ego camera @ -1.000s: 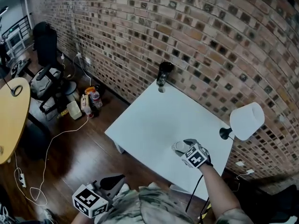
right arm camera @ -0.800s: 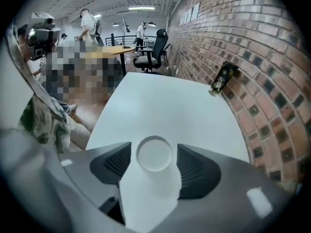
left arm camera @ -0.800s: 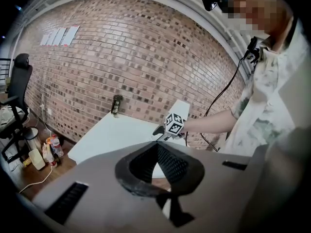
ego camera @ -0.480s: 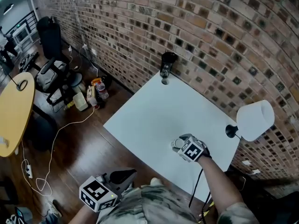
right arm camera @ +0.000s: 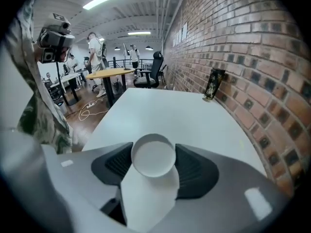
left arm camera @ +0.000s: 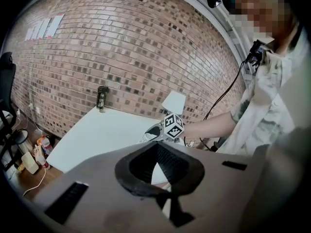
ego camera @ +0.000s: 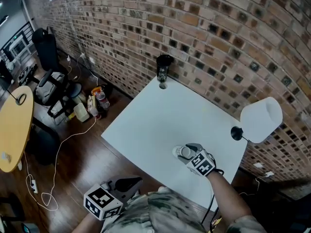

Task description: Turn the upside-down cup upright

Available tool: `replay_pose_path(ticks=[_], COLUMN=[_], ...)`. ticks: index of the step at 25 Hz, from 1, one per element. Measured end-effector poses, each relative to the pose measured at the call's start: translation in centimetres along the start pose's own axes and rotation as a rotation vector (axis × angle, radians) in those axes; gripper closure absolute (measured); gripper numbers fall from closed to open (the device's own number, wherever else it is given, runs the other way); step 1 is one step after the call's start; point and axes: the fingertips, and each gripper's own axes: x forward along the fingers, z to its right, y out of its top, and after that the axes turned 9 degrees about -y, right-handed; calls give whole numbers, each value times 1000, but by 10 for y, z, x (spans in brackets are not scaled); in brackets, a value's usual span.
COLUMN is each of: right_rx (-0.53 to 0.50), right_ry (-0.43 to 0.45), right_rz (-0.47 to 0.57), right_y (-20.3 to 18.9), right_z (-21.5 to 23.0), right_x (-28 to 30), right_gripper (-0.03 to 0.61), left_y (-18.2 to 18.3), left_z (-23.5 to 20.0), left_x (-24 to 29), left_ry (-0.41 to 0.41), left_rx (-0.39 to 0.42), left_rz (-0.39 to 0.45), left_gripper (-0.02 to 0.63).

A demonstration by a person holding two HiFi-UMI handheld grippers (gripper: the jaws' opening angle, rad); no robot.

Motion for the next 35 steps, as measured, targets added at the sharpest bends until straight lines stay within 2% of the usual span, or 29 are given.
replay_pose_path(ticks=[3, 6, 11, 17, 25, 29, 35], right_rx=[32, 45, 18, -14, -19, -31, -69], right_ry=[-27, -52, -96, -105, -97, -69, -50], right_rz=[63, 70, -14, -90, -119, -157, -181], right_y=[-12, -32, -77, -105, -110, -111, -77], right_z=[2, 5, 7, 3, 2, 1, 14], right_x=[-12, -21, -25, -16, -14, -15, -12], right_gripper=[308, 308, 308, 311, 307, 260, 219], left_y=[5, 6, 4, -1, -5, -8, -11], left_z=[4, 10, 20, 29, 32, 29, 23], left_x=[10, 22, 36, 44, 37, 30, 22], left_ry=[-16, -33, -51, -45, -17, -3, 9], left_rx=[15, 30, 35, 34, 26, 16, 2], left_rz=[-8, -23, -50, -68, -57, -42, -23], left_gripper=[607, 607, 607, 607, 607, 607, 607])
